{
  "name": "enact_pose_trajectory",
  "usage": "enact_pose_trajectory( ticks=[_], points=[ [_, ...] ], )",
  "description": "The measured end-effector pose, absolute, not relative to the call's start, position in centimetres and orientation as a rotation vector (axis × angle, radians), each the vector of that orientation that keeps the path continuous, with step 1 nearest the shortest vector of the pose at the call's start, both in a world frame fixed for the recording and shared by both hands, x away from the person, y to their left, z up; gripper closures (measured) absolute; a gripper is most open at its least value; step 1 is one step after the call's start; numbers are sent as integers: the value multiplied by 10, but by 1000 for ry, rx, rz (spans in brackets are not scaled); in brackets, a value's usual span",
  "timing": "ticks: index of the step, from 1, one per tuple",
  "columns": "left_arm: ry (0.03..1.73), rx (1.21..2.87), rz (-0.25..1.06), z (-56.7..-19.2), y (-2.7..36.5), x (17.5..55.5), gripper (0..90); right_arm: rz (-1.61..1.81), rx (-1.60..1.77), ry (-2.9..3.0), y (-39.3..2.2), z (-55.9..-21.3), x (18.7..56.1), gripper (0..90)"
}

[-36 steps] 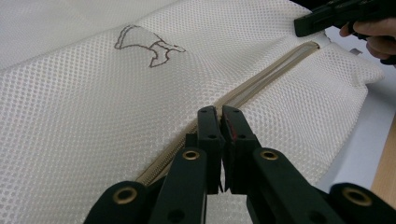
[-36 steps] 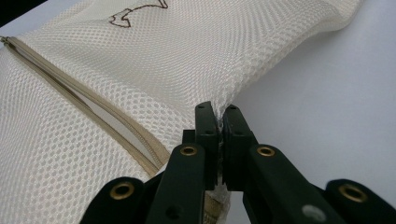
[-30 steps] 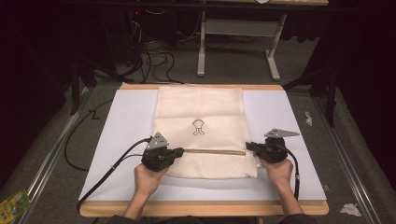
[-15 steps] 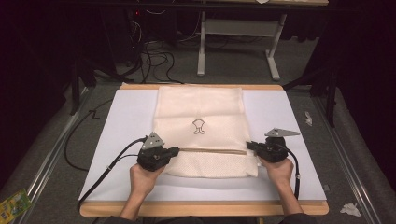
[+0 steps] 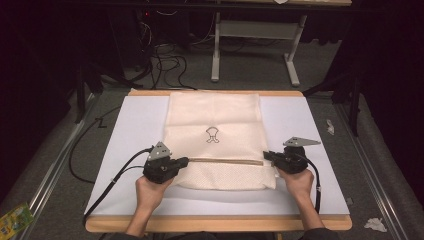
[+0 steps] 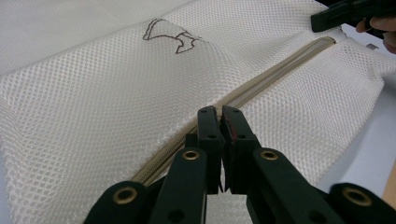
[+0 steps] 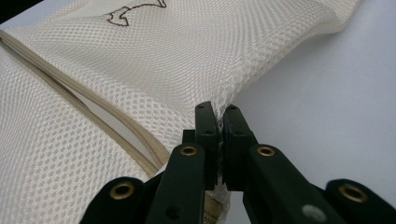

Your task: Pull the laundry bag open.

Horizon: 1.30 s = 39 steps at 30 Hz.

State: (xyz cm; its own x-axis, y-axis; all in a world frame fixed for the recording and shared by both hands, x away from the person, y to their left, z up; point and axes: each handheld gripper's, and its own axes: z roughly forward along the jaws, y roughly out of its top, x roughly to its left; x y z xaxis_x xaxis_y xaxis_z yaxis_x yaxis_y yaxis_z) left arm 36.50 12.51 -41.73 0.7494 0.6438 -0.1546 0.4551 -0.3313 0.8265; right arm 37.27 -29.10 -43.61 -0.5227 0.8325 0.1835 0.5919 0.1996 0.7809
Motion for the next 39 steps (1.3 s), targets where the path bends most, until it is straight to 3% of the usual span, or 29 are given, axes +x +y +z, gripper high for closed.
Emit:
enact_pose_trajectory(
  ticks=[39],
  points=[
    [904, 1975, 306, -414, 152, 364, 872, 1191, 1361, 2170, -296, -428, 376, 884]
  ],
)
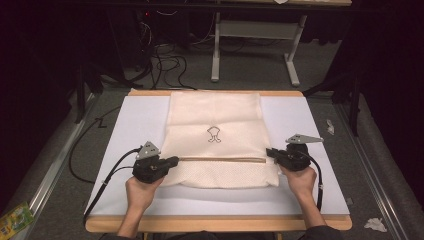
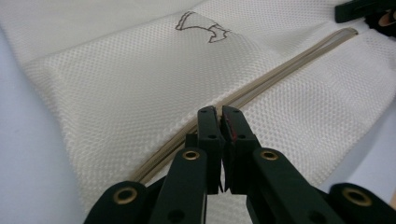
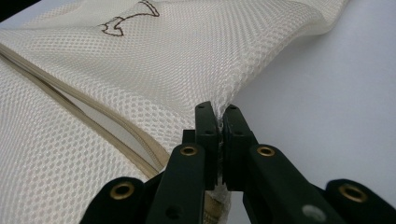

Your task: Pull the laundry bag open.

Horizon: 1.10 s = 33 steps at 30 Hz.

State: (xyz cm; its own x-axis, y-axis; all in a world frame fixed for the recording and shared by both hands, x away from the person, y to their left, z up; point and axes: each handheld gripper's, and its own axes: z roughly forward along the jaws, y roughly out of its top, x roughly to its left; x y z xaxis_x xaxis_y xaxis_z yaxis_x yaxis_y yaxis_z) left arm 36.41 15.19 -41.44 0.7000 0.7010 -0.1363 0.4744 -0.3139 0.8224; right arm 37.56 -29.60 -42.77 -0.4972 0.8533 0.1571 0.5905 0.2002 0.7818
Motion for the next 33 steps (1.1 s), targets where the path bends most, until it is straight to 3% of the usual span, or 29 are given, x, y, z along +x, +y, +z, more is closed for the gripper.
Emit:
enact_pose_trajectory(
  ticks=[33],
  points=[
    [952, 1947, 304, -419, 168, 367, 872, 1204, 1380, 2138, -303, -428, 376, 884]
  ],
)
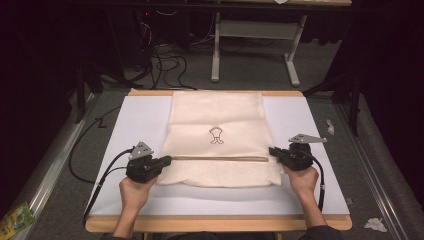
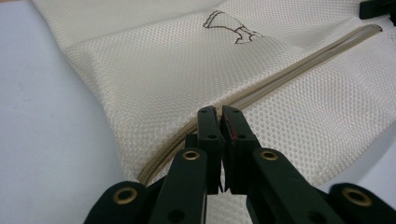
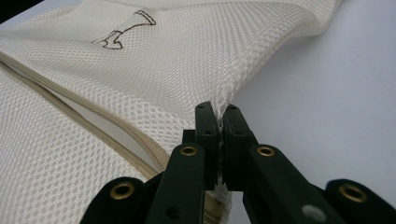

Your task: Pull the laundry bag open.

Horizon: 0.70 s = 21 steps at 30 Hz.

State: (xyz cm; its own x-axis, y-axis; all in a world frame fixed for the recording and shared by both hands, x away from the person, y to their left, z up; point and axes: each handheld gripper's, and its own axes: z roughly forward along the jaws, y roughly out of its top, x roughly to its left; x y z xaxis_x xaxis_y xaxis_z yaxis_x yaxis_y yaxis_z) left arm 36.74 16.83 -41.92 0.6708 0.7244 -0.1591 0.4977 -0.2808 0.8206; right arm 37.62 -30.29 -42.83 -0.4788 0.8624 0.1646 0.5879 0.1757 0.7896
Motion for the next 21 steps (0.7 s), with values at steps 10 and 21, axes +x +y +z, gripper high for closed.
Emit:
enact_pose_trajectory(
  ticks=[10, 21],
  points=[
    [969, 1942, 303, -418, 173, 369, 872, 1189, 1393, 2116, -310, -425, 374, 884],
    [984, 1947, 331, -417, 176, 370, 872, 1187, 1415, 2106, -316, -426, 375, 884]
  ],
)
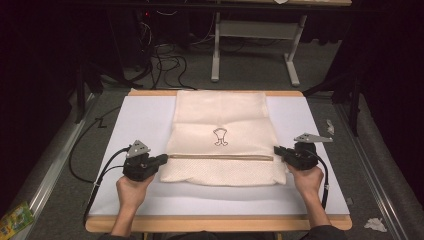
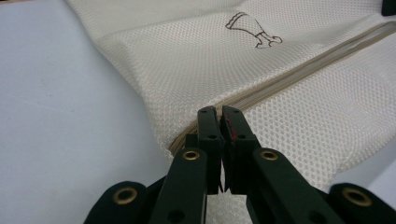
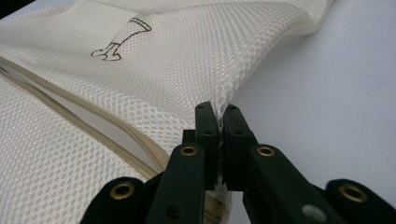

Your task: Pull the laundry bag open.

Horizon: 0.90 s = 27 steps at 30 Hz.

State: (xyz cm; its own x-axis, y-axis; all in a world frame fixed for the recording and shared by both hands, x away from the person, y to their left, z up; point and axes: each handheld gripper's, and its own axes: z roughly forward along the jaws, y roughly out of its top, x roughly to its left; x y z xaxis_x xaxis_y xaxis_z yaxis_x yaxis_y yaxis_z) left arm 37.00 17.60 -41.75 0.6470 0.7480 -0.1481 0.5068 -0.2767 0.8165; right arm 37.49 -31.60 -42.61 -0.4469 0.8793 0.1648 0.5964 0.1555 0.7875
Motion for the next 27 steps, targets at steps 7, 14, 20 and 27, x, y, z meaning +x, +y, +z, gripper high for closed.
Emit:
enact_pose_trajectory(
  ticks=[7, 14, 20, 27],
  points=[
    [996, 1957, 354, -418, 175, 372, 872, 1169, 1398, 2109, -317, -425, 375, 884],
    [1007, 1939, 354, -417, 181, 373, 872, 1163, 1414, 2093, -326, -424, 375, 885],
    [1008, 1952, 363, -419, 181, 372, 873, 1165, 1430, 2084, -328, -424, 375, 885],
    [1009, 1955, 348, -424, 178, 373, 873, 1164, 1426, 2080, -331, -422, 374, 886]
  ],
)
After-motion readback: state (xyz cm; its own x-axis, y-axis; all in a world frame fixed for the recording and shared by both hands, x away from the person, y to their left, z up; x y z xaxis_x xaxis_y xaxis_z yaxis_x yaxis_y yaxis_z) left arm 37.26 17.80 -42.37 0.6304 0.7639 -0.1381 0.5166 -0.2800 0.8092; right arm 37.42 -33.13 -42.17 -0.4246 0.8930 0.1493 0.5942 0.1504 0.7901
